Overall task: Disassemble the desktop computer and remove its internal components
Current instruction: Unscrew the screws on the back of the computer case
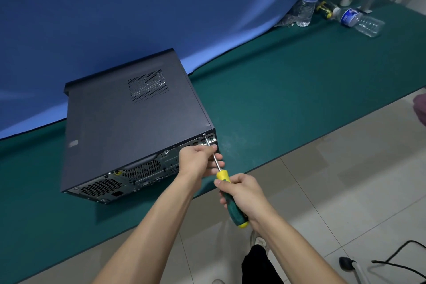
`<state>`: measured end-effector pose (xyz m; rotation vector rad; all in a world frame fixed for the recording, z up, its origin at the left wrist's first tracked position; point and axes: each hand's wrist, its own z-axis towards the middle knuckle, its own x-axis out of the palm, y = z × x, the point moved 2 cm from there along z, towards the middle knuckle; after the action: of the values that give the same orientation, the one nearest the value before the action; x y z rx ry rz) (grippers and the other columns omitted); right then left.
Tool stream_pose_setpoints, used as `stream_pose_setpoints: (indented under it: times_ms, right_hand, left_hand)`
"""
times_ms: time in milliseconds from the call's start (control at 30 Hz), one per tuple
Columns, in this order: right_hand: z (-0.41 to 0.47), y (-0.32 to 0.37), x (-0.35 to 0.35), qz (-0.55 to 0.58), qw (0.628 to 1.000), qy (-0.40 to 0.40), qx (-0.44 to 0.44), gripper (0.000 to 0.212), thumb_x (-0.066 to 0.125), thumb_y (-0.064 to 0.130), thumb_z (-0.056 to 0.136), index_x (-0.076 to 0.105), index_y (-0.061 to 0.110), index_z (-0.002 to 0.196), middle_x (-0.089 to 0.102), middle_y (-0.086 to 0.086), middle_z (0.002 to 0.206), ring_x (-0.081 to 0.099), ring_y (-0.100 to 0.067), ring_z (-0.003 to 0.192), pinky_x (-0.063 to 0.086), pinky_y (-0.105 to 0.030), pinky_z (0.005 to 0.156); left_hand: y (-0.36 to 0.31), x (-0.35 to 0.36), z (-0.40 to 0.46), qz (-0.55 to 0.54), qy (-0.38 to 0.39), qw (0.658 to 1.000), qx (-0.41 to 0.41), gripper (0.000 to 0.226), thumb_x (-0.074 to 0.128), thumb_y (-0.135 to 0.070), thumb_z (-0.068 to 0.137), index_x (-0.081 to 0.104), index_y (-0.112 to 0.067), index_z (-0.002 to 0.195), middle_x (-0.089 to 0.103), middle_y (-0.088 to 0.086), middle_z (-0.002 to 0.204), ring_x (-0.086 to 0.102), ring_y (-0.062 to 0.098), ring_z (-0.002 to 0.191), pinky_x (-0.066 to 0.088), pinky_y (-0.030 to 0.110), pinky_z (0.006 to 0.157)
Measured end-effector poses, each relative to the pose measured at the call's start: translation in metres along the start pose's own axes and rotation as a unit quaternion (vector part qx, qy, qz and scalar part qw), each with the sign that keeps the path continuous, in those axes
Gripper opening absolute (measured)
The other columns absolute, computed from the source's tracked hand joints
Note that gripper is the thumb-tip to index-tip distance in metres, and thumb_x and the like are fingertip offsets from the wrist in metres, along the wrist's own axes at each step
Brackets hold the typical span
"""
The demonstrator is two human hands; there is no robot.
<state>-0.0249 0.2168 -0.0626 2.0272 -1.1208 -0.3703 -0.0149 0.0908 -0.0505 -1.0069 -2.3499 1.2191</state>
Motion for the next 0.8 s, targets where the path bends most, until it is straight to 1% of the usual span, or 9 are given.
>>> stream_pose_setpoints:
  times_ms: [100,200,267,333,400,500,633,700,800]
  right_hand:
    - [-0.002,0.002,0.005,-0.019,0.998,0.056,0.031,0.020,0.057,0.027,0.093,0.054,0.010,0.085,0.063,-0.004,0.066,0.060,-0.014,0.048,0.047,-0.022,0.047]
    - [-0.002,0.005,0.001,-0.018,0.997,0.062,0.034,0.023,0.048,0.023,0.097,0.060,0.006,0.086,0.067,-0.005,0.067,0.062,-0.016,0.051,0.049,-0.024,0.054]
    - [-0.002,0.004,-0.001,-0.022,0.998,0.049,0.010,0.022,0.053,0.021,0.096,0.061,0.006,0.082,0.067,-0.004,0.066,0.062,-0.014,0.050,0.050,-0.023,0.055]
    - [-0.002,0.002,0.000,-0.019,1.000,0.021,-0.002,0.018,0.063,0.021,0.090,0.057,0.008,0.080,0.064,-0.002,0.064,0.061,-0.011,0.047,0.046,-0.017,0.048]
    - [-0.003,0.001,0.001,-0.015,1.000,0.007,0.004,0.022,0.069,0.023,0.086,0.051,0.010,0.082,0.059,-0.001,0.064,0.060,-0.011,0.044,0.043,-0.015,0.042]
    - [-0.004,0.004,0.005,-0.009,0.997,0.065,0.048,0.022,0.057,0.031,0.093,0.054,0.009,0.087,0.064,-0.003,0.063,0.060,-0.015,0.047,0.046,-0.021,0.047]
    - [-0.003,0.006,0.002,-0.022,0.997,0.067,0.032,0.027,0.042,0.019,0.098,0.062,0.001,0.098,0.069,-0.009,0.070,0.064,-0.019,0.055,0.052,-0.028,0.060]
    - [-0.003,0.004,0.004,-0.028,0.998,0.062,0.010,0.026,0.044,0.019,0.099,0.062,0.003,0.092,0.068,-0.007,0.069,0.063,-0.016,0.053,0.052,-0.025,0.059]
    - [-0.002,0.000,0.006,-0.020,0.999,0.030,0.003,0.019,0.059,0.022,0.093,0.059,0.006,0.084,0.064,-0.004,0.065,0.061,-0.014,0.052,0.049,-0.021,0.054]
  left_hand:
    - [-0.001,0.002,0.000,-0.010,-0.008,1.000,0.002,0.015,0.049,-0.001,0.095,0.056,0.004,0.083,0.064,0.015,0.065,0.060,0.017,0.040,0.053,0.026,0.042]
    - [0.002,0.002,-0.001,-0.050,0.004,0.999,-0.002,0.015,0.045,0.000,0.096,0.057,0.005,0.090,0.067,0.017,0.069,0.063,0.019,0.046,0.057,0.029,0.049]
    - [0.005,0.000,-0.001,-0.030,0.000,1.000,0.000,0.012,0.053,-0.006,0.093,0.062,-0.001,0.087,0.070,0.010,0.068,0.063,0.016,0.048,0.055,0.028,0.052]
    - [0.006,-0.001,-0.001,0.002,-0.022,1.000,0.011,0.012,0.062,-0.012,0.089,0.064,-0.005,0.079,0.069,0.005,0.063,0.058,0.012,0.043,0.051,0.023,0.048]
    - [0.005,0.001,-0.002,-0.010,-0.036,0.999,0.008,0.015,0.062,-0.009,0.089,0.063,-0.003,0.076,0.068,0.006,0.060,0.056,0.012,0.039,0.050,0.021,0.044]
    - [0.003,0.008,-0.005,-0.063,-0.023,0.998,-0.007,0.020,0.048,-0.003,0.096,0.057,0.003,0.078,0.065,0.013,0.060,0.055,0.017,0.038,0.050,0.024,0.041]
    - [0.005,0.008,-0.004,-0.042,-0.016,0.999,0.003,0.019,0.038,-0.003,0.098,0.055,0.002,0.091,0.067,0.012,0.064,0.056,0.018,0.041,0.049,0.027,0.045]
    - [0.005,0.006,-0.002,-0.004,-0.027,1.000,0.014,0.016,0.041,-0.006,0.098,0.055,-0.002,0.091,0.069,0.010,0.066,0.055,0.016,0.041,0.049,0.028,0.046]
    - [0.003,0.002,-0.001,0.019,-0.042,0.999,0.025,0.015,0.053,-0.010,0.095,0.056,-0.003,0.082,0.069,0.008,0.061,0.055,0.015,0.038,0.049,0.025,0.043]
